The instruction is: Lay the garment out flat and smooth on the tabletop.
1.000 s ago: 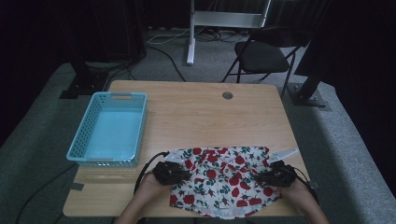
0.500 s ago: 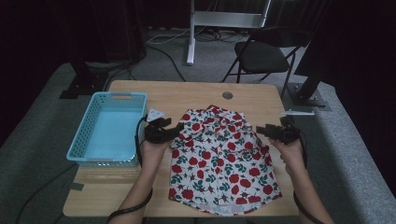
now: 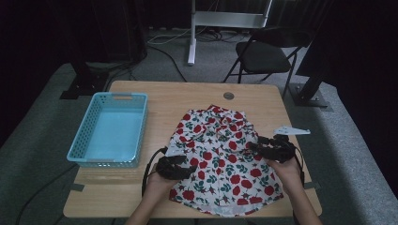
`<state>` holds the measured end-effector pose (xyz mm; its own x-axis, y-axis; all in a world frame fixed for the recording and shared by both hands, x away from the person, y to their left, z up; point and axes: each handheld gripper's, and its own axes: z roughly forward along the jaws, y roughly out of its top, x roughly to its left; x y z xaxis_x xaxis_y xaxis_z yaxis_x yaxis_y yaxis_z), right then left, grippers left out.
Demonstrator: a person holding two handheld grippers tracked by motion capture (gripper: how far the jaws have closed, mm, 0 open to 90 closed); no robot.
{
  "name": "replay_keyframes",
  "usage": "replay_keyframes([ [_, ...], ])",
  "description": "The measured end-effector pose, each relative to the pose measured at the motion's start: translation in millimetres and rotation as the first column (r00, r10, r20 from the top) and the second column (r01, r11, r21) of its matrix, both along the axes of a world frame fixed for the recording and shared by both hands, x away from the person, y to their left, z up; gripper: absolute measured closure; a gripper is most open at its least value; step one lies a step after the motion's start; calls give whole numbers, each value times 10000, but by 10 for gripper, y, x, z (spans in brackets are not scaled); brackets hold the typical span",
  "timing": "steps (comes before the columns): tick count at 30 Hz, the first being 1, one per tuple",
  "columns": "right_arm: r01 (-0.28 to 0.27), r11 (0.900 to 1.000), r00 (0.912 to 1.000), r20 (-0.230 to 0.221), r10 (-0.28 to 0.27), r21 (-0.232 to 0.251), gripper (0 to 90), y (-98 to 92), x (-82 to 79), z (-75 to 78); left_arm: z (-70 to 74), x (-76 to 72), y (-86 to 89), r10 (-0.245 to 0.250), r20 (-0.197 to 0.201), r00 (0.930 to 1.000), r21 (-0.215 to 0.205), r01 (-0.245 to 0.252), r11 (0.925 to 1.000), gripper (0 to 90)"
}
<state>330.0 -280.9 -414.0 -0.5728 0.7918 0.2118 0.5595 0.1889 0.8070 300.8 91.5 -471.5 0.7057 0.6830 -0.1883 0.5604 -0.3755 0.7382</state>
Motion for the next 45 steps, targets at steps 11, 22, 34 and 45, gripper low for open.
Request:
replay_keyframes([
  [11,-1596,9774,9866,-556,1532,-1386,577,581,137,-226,-111,-61,17,-20,-77,10000,22,21,10000,388],
  [22,-1637,9297,9852,-1038,1367,-3298,555,807,421,-507,-115,-169,-20,-127,293,9995,438,115,9990,387],
  [34,-1386,9385,9865,-1277,1027,-3163,753,686,707,-541,-120,-235,-62,-387,333,9987,429,372,9984,387],
  [45,-1194,9560,9880,-1269,879,-2679,868,586,720,-446,-128,-243,-60,-408,431,9982,443,389,9983,387],
])
